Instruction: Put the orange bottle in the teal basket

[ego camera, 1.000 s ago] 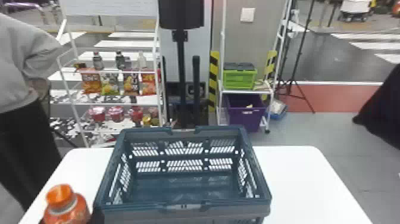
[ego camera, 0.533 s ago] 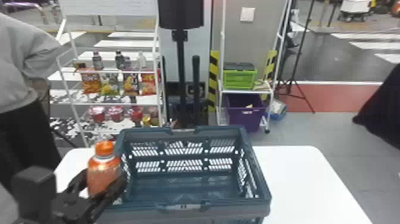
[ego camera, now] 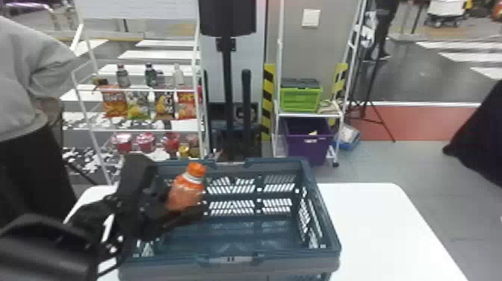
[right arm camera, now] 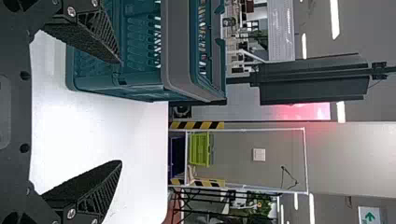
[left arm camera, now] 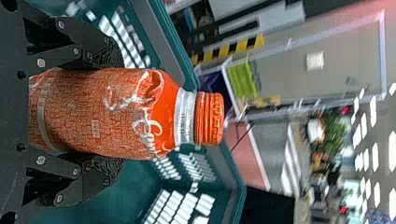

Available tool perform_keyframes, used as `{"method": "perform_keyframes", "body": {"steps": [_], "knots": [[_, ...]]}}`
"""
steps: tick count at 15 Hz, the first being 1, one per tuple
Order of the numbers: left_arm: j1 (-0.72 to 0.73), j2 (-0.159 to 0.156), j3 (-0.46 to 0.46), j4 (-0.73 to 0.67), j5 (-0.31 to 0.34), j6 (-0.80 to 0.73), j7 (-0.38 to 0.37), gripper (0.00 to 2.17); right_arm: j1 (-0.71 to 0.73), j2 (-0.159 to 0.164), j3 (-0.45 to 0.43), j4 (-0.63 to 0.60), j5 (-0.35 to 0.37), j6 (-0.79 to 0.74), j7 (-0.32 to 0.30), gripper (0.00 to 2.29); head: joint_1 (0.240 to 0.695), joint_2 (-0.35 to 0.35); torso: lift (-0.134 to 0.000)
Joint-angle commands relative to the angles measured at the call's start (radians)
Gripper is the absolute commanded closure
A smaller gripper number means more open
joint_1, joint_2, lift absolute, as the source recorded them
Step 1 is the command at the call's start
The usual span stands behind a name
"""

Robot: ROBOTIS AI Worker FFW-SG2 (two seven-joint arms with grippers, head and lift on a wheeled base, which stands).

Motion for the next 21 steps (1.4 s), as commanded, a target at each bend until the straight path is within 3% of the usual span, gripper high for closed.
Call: {"method": "perform_keyframes", "body": {"steps": [1, 4, 5, 7, 9, 11, 15, 20, 21], "knots": [[-0.156, 0.015, -0.126, 0.184, -0.03, -0.005, -0.055, 0.62, -0.001, 0.006, -0.009, 0.015, 0.001, -0.001, 0.0, 0.13, 0.499, 0.0, 0.0], [-0.331, 0.001, -0.265, 0.445, -0.12, -0.067, -0.174, 0.62, -0.004, 0.012, -0.029, 0.041, -0.004, -0.001, -0.002, 0.13, 0.499, 0.0, 0.0], [-0.377, -0.019, -0.295, 0.535, -0.142, -0.091, -0.208, 0.62, -0.006, 0.015, -0.032, 0.05, -0.006, -0.005, -0.002, 0.13, 0.499, 0.0, 0.0], [-0.426, -0.088, -0.307, 0.673, -0.264, -0.18, -0.312, 0.62, -0.012, 0.017, -0.036, 0.065, -0.009, -0.008, -0.002, 0.13, 0.499, 0.0, 0.0], [-0.441, -0.184, -0.251, 0.793, -0.468, -0.272, -0.397, 0.62, -0.018, 0.018, -0.036, 0.074, -0.01, -0.008, 0.0, 0.13, 0.499, 0.0, 0.0], [-0.458, -0.2, -0.261, 0.861, -0.487, -0.297, -0.411, 0.62, -0.026, 0.02, -0.036, 0.082, -0.01, -0.008, 0.0, 0.13, 0.499, 0.0, 0.0], [-0.481, -0.25, -0.275, 0.971, -0.633, -0.309, -0.434, 0.56, -0.026, 0.02, -0.036, 0.09, -0.012, -0.008, 0.0, 0.13, 0.499, 0.0, 0.0], [-0.486, -0.255, -0.275, 0.997, -0.646, -0.309, -0.423, 0.53, -0.027, 0.02, -0.039, 0.093, -0.013, -0.008, 0.0, 0.13, 0.499, 0.0, 0.0], [-0.481, -0.255, -0.274, 0.992, -0.646, -0.306, -0.411, 0.3, -0.027, 0.02, -0.039, 0.093, -0.013, -0.008, 0.0, 0.13, 0.499, 0.0, 0.0]]}}
